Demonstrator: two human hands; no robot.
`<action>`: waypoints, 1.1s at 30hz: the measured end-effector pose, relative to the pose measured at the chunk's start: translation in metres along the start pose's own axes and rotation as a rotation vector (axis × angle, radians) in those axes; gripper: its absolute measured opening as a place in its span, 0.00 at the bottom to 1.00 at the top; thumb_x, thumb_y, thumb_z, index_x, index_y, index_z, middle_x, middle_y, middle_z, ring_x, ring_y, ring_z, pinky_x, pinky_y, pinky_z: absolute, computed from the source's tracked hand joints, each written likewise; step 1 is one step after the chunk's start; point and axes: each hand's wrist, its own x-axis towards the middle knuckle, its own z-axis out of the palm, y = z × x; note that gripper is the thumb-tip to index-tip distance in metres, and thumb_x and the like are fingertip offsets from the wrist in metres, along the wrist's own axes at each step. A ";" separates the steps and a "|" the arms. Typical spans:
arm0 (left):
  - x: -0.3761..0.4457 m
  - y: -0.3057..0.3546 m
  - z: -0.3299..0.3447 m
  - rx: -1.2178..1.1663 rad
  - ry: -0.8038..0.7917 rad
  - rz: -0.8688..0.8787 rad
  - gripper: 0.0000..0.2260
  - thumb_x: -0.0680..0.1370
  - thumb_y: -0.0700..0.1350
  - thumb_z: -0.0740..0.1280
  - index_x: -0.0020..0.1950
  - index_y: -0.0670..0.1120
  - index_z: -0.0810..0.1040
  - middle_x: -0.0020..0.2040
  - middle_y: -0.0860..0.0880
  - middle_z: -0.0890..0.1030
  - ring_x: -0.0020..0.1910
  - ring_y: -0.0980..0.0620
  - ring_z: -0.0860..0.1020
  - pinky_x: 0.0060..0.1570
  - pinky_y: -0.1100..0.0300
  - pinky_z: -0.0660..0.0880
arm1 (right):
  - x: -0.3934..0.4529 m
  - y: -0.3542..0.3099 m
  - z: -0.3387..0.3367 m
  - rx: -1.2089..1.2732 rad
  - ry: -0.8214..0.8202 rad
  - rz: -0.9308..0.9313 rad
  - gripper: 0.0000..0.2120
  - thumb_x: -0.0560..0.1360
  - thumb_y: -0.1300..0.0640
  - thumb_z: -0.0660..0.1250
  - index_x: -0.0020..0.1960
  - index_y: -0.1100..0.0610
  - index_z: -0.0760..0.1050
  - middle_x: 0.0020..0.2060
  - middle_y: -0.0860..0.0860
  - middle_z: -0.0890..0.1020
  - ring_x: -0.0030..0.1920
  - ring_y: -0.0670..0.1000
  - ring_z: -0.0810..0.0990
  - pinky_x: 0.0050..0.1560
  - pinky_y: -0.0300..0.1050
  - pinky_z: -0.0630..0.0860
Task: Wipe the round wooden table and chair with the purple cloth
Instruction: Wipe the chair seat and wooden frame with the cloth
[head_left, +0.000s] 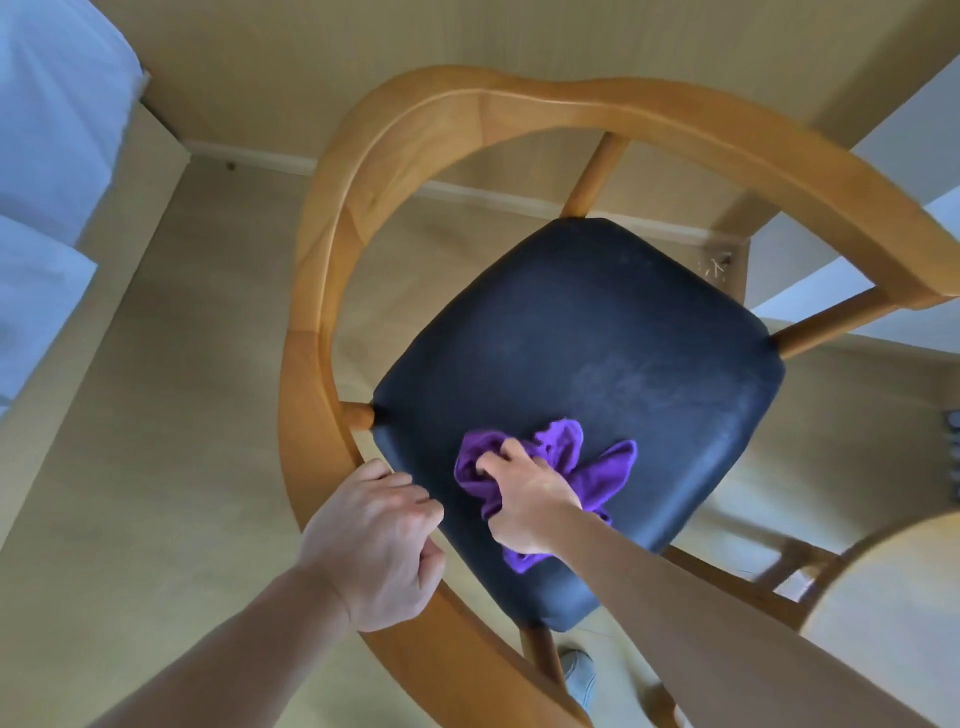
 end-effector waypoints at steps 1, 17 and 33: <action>0.000 0.000 0.002 0.005 0.004 0.000 0.11 0.72 0.50 0.59 0.30 0.51 0.73 0.27 0.56 0.73 0.30 0.56 0.63 0.41 0.59 0.74 | -0.007 0.003 0.004 0.005 -0.051 -0.020 0.24 0.71 0.58 0.66 0.64 0.42 0.68 0.60 0.44 0.64 0.60 0.56 0.72 0.55 0.52 0.75; -0.006 -0.002 0.009 0.070 0.026 -0.055 0.14 0.72 0.47 0.57 0.25 0.49 0.67 0.29 0.53 0.69 0.33 0.51 0.66 0.48 0.53 0.72 | -0.051 0.007 0.053 -0.195 -0.085 -0.026 0.26 0.75 0.47 0.67 0.71 0.38 0.65 0.62 0.45 0.64 0.64 0.53 0.66 0.56 0.56 0.78; -0.004 -0.003 0.006 -0.044 -0.029 -0.040 0.22 0.74 0.49 0.50 0.29 0.46 0.77 0.31 0.51 0.74 0.35 0.50 0.67 0.46 0.50 0.69 | -0.252 -0.051 -0.002 0.840 0.622 0.340 0.18 0.60 0.52 0.65 0.49 0.46 0.78 0.46 0.46 0.78 0.48 0.45 0.77 0.46 0.37 0.72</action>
